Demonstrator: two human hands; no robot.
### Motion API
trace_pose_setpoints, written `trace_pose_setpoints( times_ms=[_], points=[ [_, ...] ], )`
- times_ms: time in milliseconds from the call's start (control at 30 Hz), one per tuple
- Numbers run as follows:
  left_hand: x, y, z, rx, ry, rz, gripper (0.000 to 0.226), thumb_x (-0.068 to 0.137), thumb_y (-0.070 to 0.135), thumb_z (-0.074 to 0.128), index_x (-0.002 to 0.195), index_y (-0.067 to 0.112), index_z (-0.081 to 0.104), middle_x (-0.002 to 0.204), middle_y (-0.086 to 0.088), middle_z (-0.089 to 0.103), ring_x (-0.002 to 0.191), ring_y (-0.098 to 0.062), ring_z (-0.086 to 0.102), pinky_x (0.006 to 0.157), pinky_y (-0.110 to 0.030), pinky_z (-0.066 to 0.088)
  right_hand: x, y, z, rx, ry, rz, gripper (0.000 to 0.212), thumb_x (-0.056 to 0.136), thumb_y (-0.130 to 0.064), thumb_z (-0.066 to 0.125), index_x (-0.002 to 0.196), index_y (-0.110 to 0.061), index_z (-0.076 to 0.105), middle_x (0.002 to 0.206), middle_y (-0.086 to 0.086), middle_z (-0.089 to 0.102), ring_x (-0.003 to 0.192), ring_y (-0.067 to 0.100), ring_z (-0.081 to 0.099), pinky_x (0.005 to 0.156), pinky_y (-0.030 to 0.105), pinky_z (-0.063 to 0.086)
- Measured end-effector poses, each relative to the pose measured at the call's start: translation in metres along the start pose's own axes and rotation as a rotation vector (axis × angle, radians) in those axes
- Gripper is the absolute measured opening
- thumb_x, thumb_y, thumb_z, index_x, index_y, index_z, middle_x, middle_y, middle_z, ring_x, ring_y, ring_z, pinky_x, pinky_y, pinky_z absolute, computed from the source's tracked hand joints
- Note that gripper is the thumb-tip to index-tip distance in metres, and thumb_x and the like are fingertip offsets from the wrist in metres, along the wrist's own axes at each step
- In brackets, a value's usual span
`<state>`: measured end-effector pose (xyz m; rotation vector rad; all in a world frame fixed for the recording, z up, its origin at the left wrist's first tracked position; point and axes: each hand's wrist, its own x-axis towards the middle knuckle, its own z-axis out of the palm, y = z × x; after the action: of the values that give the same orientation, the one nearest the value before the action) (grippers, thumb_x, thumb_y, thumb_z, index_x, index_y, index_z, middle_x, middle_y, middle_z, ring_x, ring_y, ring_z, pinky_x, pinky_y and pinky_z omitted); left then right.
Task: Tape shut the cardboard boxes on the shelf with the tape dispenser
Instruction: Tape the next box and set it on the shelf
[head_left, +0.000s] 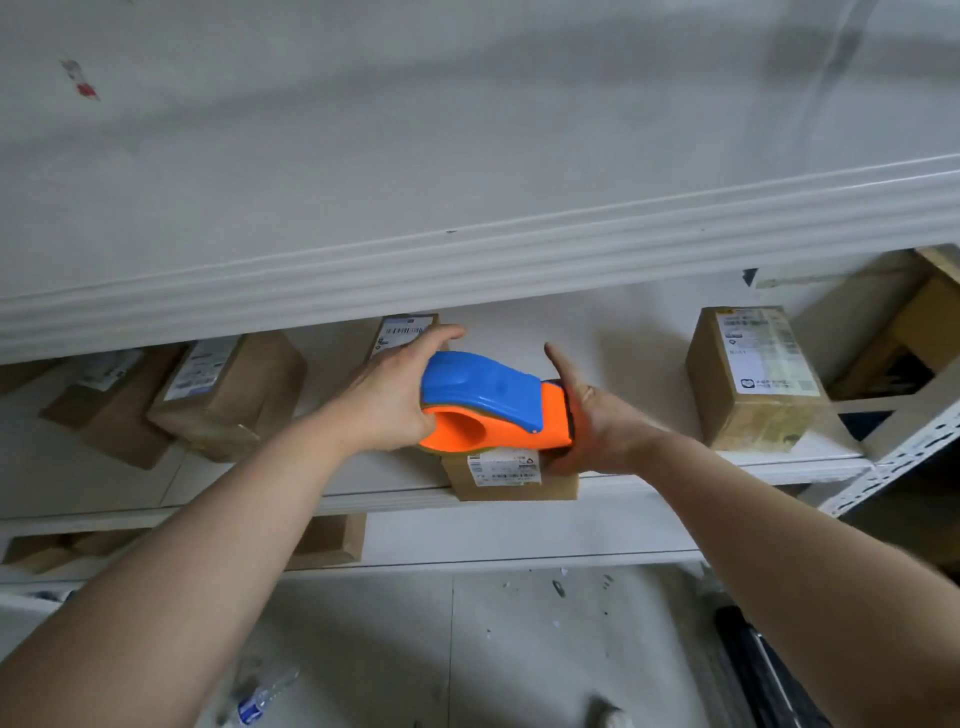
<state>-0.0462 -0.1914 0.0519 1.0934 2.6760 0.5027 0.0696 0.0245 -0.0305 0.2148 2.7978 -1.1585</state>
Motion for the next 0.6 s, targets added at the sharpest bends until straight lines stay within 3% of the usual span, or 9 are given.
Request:
trace_pose_setpoints(
  times_ms=[100, 200, 367, 600],
  points=[
    [-0.018, -0.032, -0.011, -0.057, 0.050, -0.103, 0.093, 0.063, 0.002, 0.065, 0.139, 0.043, 0.030, 0.119, 0.003, 0.055, 0.094, -0.019, 0.059, 0.082, -0.031, 0.050, 0.002, 0.002, -0.001, -0.050, -0.029, -0.019, 0.130, 0.060, -0.019, 0.086, 0.153, -0.023, -0.006, 0.145, -0.008, 0.042, 0.125, 0.018, 0.048, 0.105, 0.027, 0.037],
    [-0.039, -0.074, -0.025, -0.097, 0.141, -0.192, 0.089, 0.062, -0.007, 0.064, 0.132, 0.042, 0.039, 0.112, -0.002, 0.058, 0.091, -0.021, 0.062, 0.079, -0.032, 0.051, 0.004, 0.001, -0.001, -0.103, -0.045, -0.014, 0.129, 0.057, -0.022, 0.086, 0.153, -0.025, -0.001, 0.145, -0.009, 0.039, 0.127, 0.017, 0.046, 0.106, 0.027, 0.037],
    [-0.053, -0.099, -0.029, -0.152, 0.177, -0.177, 0.085, 0.061, -0.009, 0.063, 0.126, 0.041, 0.043, 0.113, -0.001, 0.059, 0.097, -0.020, 0.062, 0.089, -0.035, 0.050, 0.009, -0.008, 0.001, -0.199, -0.049, -0.002, 0.128, 0.057, -0.023, 0.085, 0.153, -0.025, 0.000, 0.144, -0.011, 0.039, 0.124, 0.019, 0.047, 0.106, 0.031, 0.038],
    [-0.055, -0.110, -0.012, -0.229, 0.151, -0.163, 0.084, 0.065, -0.013, 0.063, 0.115, 0.051, 0.042, 0.113, 0.007, 0.057, 0.098, -0.010, 0.061, 0.084, -0.026, 0.048, 0.007, -0.008, 0.002, -0.233, -0.044, 0.017, 0.126, 0.058, -0.023, 0.083, 0.153, -0.026, 0.001, 0.144, -0.012, 0.038, 0.124, 0.019, 0.045, 0.106, 0.029, 0.037]
  ],
)
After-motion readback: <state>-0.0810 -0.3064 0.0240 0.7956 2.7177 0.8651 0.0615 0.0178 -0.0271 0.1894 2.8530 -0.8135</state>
